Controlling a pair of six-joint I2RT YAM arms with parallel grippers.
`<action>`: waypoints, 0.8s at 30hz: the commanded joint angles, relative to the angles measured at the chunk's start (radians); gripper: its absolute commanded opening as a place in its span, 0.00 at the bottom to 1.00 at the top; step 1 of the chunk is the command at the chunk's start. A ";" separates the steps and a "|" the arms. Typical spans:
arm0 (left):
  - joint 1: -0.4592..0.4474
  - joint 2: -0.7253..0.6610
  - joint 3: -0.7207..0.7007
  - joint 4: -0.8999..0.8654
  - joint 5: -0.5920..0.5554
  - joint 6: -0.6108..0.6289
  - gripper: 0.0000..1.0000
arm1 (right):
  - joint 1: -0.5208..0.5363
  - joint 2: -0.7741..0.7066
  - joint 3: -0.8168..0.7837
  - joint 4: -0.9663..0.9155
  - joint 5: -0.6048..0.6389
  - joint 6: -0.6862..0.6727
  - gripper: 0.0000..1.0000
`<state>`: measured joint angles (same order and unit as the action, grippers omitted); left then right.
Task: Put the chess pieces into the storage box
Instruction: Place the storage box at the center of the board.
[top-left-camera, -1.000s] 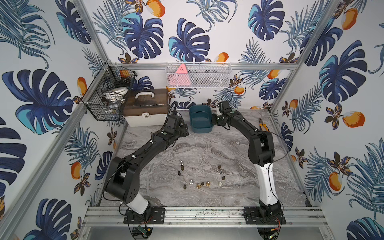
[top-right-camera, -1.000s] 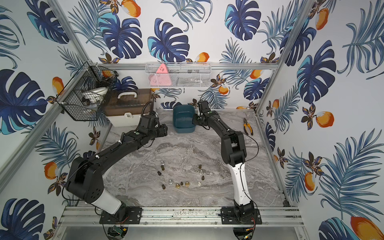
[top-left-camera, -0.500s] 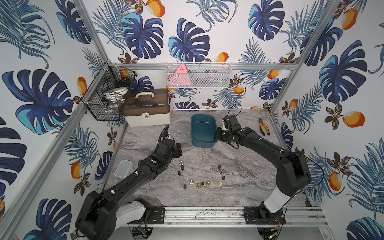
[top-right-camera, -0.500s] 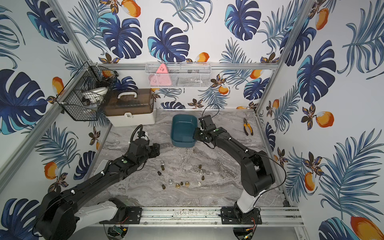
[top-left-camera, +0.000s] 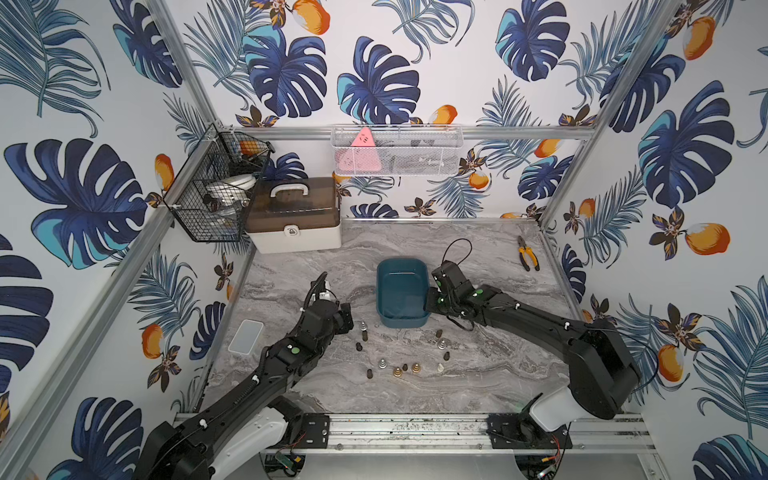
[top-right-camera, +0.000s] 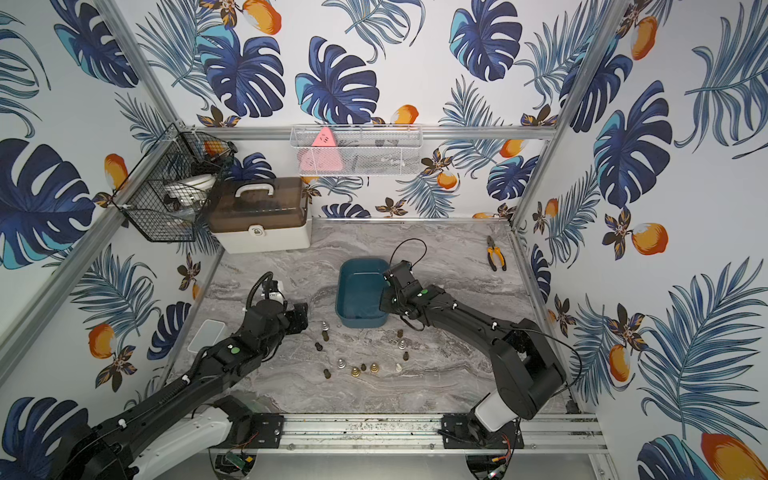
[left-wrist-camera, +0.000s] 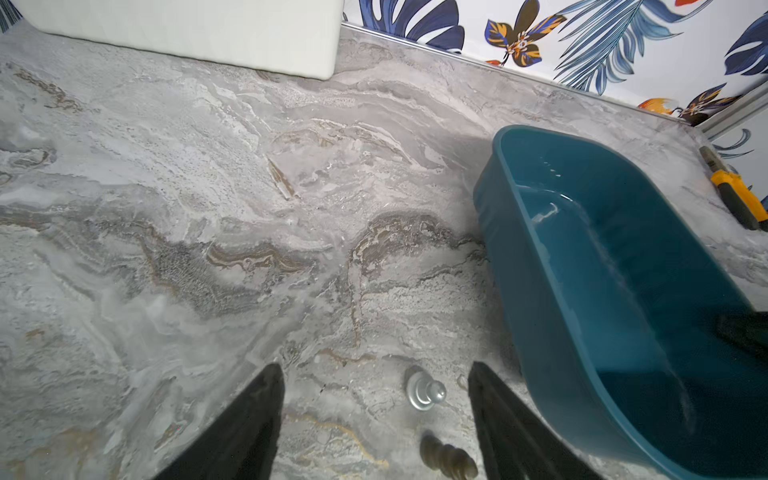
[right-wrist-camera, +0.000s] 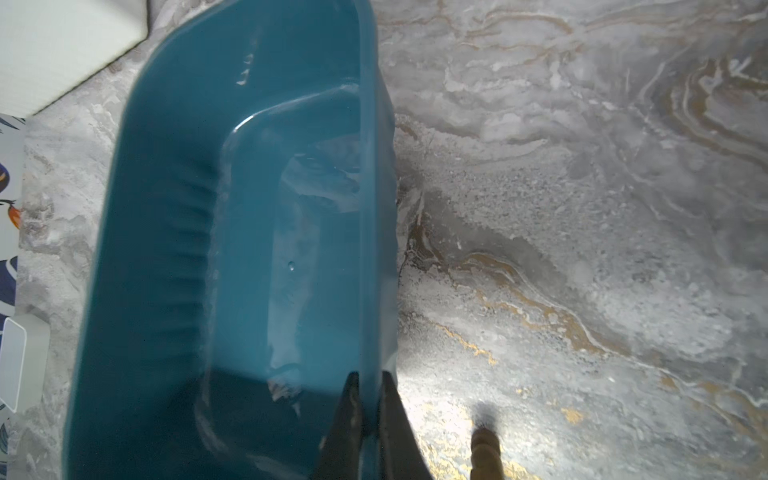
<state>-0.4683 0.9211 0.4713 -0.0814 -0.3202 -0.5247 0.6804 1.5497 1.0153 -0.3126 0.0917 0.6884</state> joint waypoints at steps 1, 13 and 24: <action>-0.003 0.011 -0.020 0.037 0.013 0.012 0.74 | 0.011 -0.016 -0.018 0.033 0.050 0.010 0.00; -0.003 -0.020 -0.097 0.095 0.037 0.040 0.74 | 0.049 -0.033 -0.109 0.054 0.064 0.040 0.00; -0.004 0.021 -0.074 0.095 0.049 0.032 0.75 | 0.082 -0.006 -0.112 0.040 0.100 0.068 0.13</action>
<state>-0.4713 0.9413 0.3893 -0.0105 -0.2775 -0.4950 0.7551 1.5402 0.9020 -0.2638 0.1684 0.7418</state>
